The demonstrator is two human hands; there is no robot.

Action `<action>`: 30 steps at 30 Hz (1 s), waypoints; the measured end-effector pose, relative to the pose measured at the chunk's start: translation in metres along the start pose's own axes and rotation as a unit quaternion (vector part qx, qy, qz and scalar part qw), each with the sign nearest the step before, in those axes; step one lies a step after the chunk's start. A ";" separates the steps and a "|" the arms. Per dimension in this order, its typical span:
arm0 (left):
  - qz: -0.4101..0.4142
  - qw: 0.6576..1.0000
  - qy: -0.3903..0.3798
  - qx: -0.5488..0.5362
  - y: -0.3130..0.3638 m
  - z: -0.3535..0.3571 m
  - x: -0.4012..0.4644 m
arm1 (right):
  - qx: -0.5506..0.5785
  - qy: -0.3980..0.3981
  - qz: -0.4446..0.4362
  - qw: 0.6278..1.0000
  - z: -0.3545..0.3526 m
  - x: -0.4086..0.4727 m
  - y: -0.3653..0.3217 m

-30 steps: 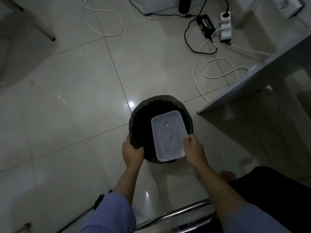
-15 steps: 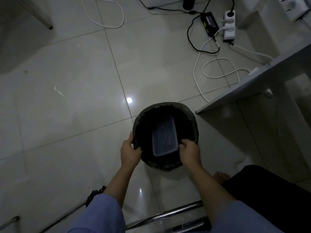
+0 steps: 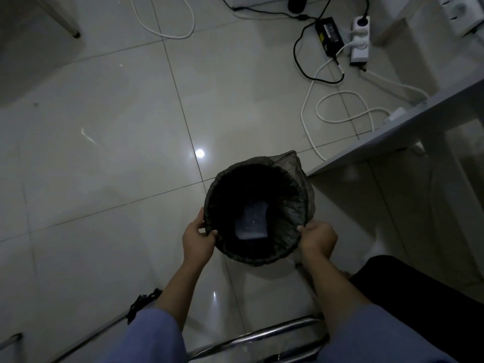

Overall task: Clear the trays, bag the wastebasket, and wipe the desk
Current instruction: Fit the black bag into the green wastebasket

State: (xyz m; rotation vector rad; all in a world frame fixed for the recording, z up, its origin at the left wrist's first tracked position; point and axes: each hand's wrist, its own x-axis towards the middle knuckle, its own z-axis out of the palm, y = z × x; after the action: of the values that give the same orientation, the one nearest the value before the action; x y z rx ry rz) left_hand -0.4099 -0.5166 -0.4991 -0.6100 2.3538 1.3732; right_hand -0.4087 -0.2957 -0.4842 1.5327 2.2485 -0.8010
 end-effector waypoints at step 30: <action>-0.123 0.989 0.074 0.017 -0.003 0.005 -0.001 | 0.053 -0.043 0.040 0.997 -0.018 -0.002 -0.007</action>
State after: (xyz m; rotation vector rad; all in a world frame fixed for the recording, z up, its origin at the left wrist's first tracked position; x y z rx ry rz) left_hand -0.4068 -0.5131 -0.5037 -0.9866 2.3130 1.2136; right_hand -0.4135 -0.2880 -0.4670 1.5936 2.1001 -0.9576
